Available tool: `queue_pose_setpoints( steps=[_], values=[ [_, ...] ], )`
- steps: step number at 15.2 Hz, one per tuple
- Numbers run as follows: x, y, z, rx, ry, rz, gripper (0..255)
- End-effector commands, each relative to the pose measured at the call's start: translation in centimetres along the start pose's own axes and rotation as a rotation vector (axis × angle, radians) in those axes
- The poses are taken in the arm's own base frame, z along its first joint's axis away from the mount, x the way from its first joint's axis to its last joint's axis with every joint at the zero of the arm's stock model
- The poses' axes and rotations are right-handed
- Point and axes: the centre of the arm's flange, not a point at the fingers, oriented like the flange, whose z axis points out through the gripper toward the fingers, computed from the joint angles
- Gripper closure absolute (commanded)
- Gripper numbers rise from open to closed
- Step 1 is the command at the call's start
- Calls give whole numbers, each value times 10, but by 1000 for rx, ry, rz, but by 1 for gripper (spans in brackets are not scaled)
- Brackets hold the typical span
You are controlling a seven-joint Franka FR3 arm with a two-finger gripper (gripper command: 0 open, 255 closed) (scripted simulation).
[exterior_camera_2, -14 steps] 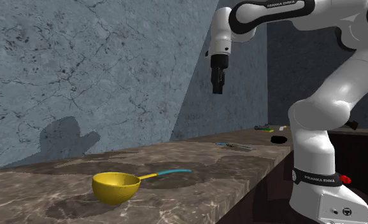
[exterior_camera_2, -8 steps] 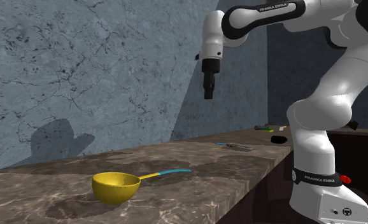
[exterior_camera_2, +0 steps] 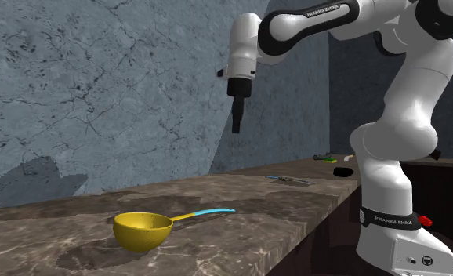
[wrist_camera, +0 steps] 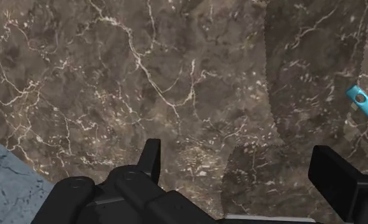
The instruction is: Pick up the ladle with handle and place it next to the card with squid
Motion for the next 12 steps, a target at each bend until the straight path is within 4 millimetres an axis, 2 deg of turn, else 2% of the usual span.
queue_pose_setpoints(
  steps=[1, 7, 12],
  values=[
    [13, -19, 13, 3, 10, -69, 0],
    [48, -79, 43, 10, 38, -269, 0],
    [68, -134, 66, 17, 62, -436, 0]
  ],
)
